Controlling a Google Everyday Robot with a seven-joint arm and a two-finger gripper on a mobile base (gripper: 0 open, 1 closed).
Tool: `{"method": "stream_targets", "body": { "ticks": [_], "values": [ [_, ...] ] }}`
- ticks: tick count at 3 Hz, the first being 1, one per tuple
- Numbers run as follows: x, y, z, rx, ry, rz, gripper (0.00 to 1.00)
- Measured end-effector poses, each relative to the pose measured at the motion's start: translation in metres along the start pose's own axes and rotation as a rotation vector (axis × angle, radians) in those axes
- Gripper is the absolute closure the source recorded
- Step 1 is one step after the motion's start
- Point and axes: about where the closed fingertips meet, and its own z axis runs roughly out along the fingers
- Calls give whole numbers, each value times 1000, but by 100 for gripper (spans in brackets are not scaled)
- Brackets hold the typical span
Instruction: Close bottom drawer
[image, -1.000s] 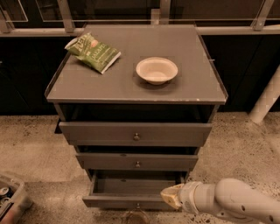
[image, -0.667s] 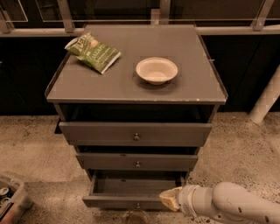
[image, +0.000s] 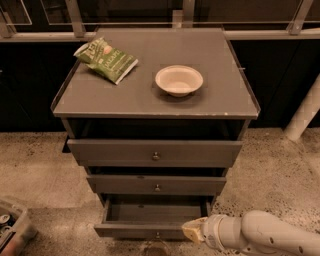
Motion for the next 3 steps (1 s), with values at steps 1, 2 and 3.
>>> {"method": "stream_targets", "body": {
  "ticks": [1, 2, 3],
  "values": [
    [25, -26, 26, 0, -18, 45, 100],
    [52, -51, 64, -40, -49, 83, 100],
    [73, -72, 102, -119, -51, 110, 100]
  ]
}}
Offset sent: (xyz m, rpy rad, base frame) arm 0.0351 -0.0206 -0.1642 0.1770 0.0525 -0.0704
